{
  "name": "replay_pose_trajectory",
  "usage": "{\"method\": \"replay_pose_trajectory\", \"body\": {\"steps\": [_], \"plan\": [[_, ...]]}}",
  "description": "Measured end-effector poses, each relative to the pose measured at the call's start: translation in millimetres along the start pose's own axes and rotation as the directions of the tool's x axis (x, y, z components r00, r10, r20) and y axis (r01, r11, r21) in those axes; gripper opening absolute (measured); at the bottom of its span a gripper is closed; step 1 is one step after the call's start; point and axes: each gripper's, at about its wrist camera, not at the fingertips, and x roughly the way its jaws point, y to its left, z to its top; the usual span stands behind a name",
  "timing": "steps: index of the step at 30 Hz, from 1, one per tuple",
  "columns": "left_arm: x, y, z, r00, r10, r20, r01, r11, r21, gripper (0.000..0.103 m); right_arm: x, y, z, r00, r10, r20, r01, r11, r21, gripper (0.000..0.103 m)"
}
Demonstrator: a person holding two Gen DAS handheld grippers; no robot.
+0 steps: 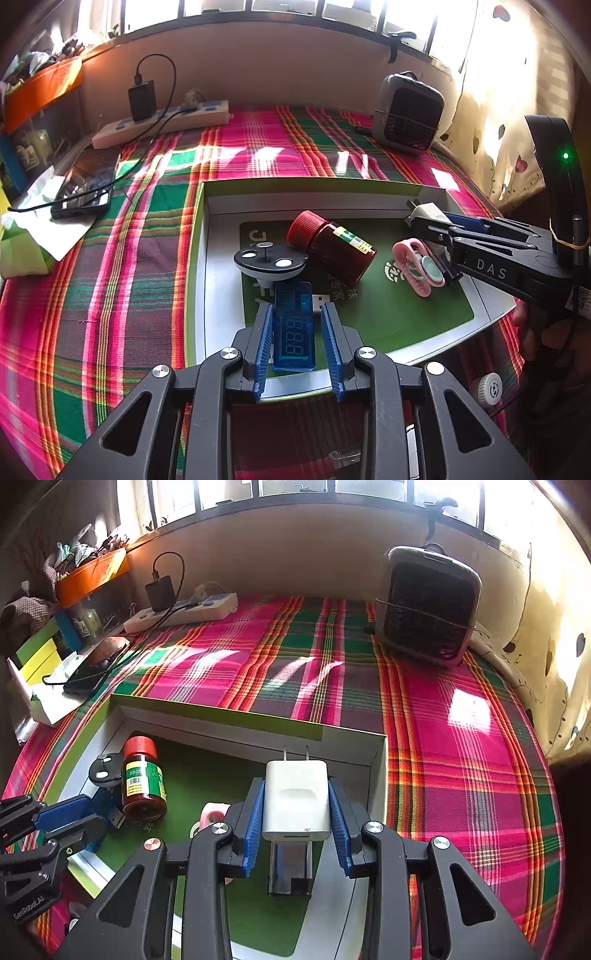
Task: Organize rigid objects
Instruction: 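Lower and open the right tool releasing the charger in the tray while the left tool releases the tester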
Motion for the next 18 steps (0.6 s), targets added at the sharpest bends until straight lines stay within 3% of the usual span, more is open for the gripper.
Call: {"method": "replay_pose_trajectory", "body": {"steps": [5, 18], "plan": [[-2.2, 1.4, 0.1, 1.0, -0.015, 0.009, 0.015, 1.0, -0.014, 0.034, -1.4, 1.1, 0.4, 1.0, 0.006, 0.005, -0.006, 1.0, -0.003, 0.037], [-7.4, -0.5, -2.2, 1.0, -0.007, 0.014, 0.007, 1.0, -0.024, 0.037, -7.9, 2.0, -1.2, 0.999, 0.01, 0.031, -0.01, 1.0, 0.002, 0.042]]}}
